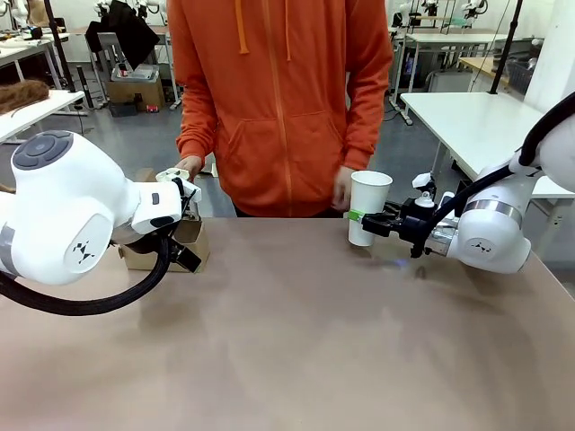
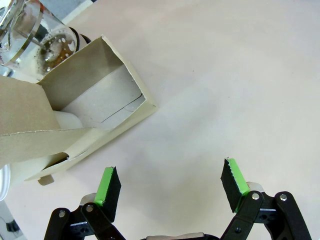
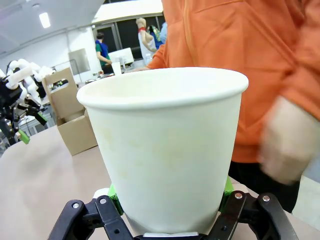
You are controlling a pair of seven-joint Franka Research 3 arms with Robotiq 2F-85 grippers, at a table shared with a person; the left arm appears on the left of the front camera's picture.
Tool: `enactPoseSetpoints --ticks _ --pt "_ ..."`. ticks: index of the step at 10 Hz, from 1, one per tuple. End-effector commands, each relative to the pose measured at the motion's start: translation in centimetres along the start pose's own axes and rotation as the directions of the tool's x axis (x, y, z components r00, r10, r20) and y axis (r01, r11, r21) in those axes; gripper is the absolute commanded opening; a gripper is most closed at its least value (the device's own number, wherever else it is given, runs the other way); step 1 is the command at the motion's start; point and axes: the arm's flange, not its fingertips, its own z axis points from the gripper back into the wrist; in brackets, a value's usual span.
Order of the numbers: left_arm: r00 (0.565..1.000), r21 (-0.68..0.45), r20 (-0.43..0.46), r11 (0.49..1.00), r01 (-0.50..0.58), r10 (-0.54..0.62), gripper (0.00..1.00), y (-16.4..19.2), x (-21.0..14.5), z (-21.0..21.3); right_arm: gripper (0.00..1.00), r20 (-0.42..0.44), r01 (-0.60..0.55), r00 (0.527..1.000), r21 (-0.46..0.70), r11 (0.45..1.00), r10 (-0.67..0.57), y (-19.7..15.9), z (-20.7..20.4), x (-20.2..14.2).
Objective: Pour a drink into a cup and package it in a carrier.
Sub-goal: When a person places the Paper Cup Lid on the 600 ml Paper Cup , lift the 600 ml Paper Cup.
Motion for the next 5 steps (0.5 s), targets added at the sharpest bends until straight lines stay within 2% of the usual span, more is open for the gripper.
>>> enactPoseSetpoints --ticks 1,5 --pt "1.0 -0.002 0.001 1.0 -0.001 0.001 1.0 0.01 -0.01 0.04 0.81 0.003 -0.001 1.0 0.0 1.0 0.001 0.1 -0.11 0.26" --pt "1.0 -0.002 0.001 1.0 -0.001 0.001 1.0 0.01 -0.01 0.04 0.81 0.003 -0.001 1.0 0.0 1.0 0.001 0.1 -0.11 0.26"
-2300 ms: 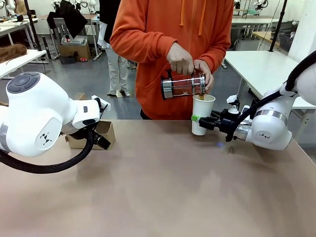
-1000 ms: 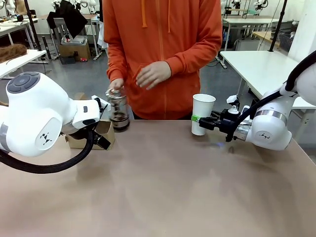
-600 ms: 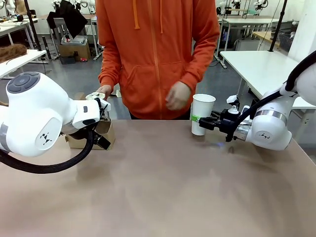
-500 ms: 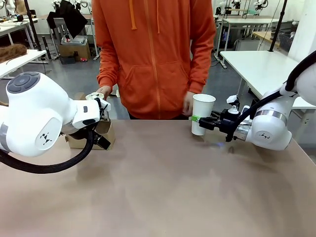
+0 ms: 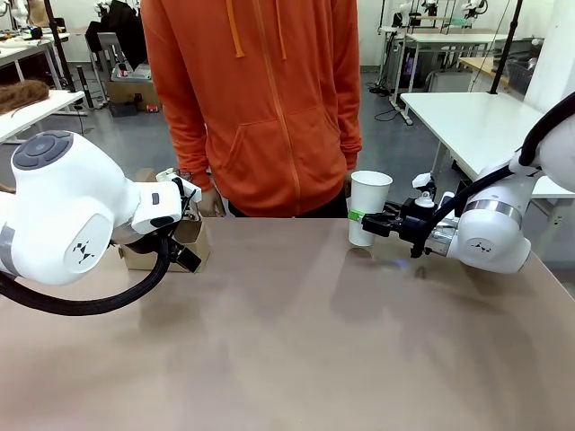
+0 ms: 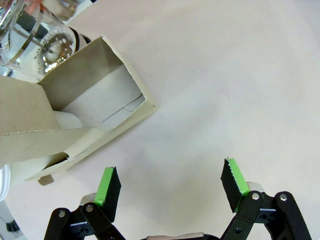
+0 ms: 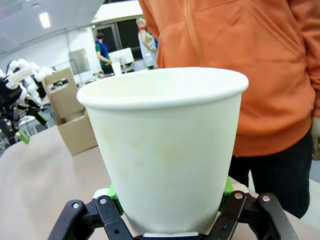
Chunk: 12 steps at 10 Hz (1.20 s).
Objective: Pour a drink into a cup and package it in a carrier.
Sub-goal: When a person places the Paper Cup Lid on the 600 ml Paper Cup , lift the 600 ml Paper Cup.
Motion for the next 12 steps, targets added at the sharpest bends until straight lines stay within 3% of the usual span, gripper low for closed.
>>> enactPoseSetpoints --ticks 1,12 --pt "1.0 -0.002 0.001 1.0 -0.001 0.001 1.0 0.01 -0.01 0.04 0.81 0.003 -0.001 1.0 0.0 1.0 0.001 0.1 -0.11 0.26" --pt "1.0 -0.002 0.001 1.0 -0.001 0.001 1.0 0.01 -0.01 0.04 0.81 0.003 -0.001 1.0 0.0 1.0 0.001 0.1 -0.11 0.26"
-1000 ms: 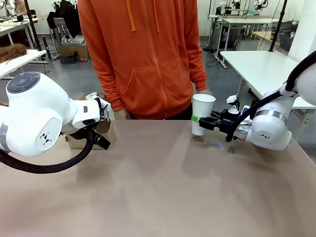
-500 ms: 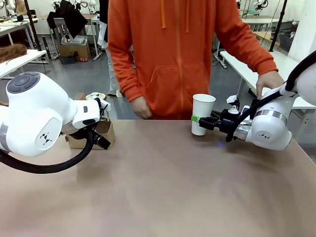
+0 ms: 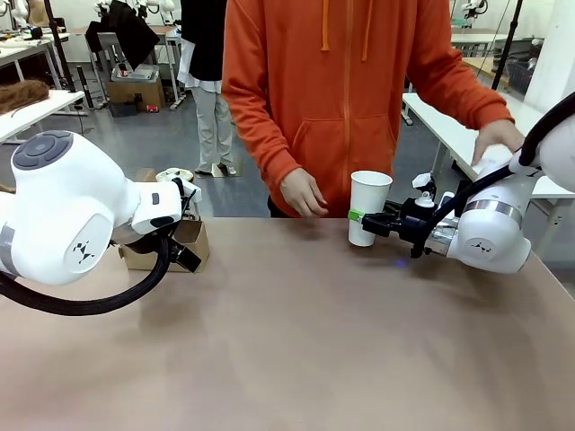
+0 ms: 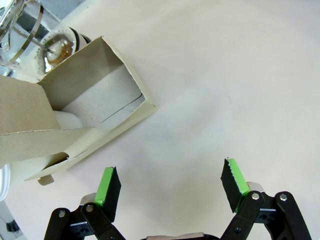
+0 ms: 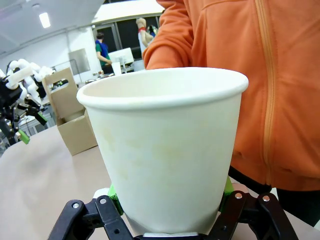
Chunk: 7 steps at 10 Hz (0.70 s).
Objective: Pour a drink into a cup and package it in a carrier.
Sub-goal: When a person places the Paper Cup Lid on the 600 ml Paper Cup , lift the 600 ml Paper Cup.
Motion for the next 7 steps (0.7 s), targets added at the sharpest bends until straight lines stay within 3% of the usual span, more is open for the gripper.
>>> enactPoseSetpoints --ticks 1,7 --pt "1.0 -0.002 0.001 1.0 -0.001 0.001 1.0 0.01 -0.01 0.04 0.81 0.003 -0.001 1.0 0.0 1.0 0.001 0.1 -0.11 0.26" --pt "1.0 -0.002 0.001 1.0 -0.001 0.001 1.0 0.01 -0.01 0.04 0.81 0.003 -0.001 1.0 0.0 1.0 0.001 0.1 -0.11 0.26"
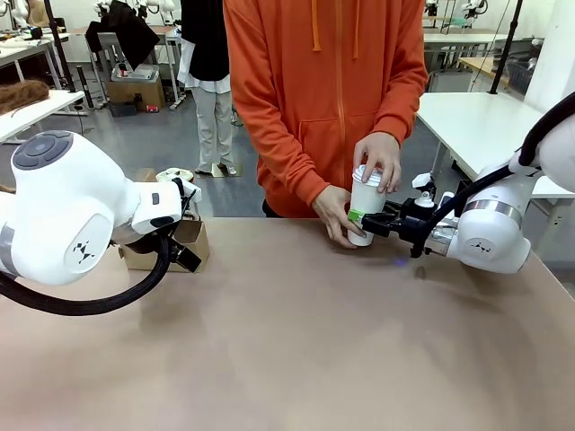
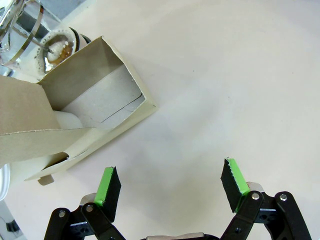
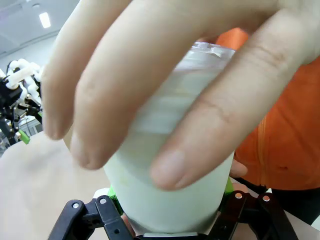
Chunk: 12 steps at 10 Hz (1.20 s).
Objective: Pour a drink into a cup and package it in a carrier.
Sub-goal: When a person places the Paper Cup Lid on the 600 ml Paper Cup , lift the 600 ml Paper Cup.
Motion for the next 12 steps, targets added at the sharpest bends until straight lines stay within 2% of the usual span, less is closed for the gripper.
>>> enactPoseSetpoints --ticks 1,12 --pt "1.0 -0.002 0.001 1.0 -0.001 0.001 1.0 0.01 -0.01 0.04 0.81 0.003 -0.001 1.0 -0.001 1.0 0.001 0.06 -0.06 0.26" --pt "1.0 -0.002 0.001 1.0 -0.001 0.001 1.0 0.01 -0.01 0.04 0.81 0.003 -0.001 1.0 -0.001 1.0 0.001 0.06 -0.06 0.26"
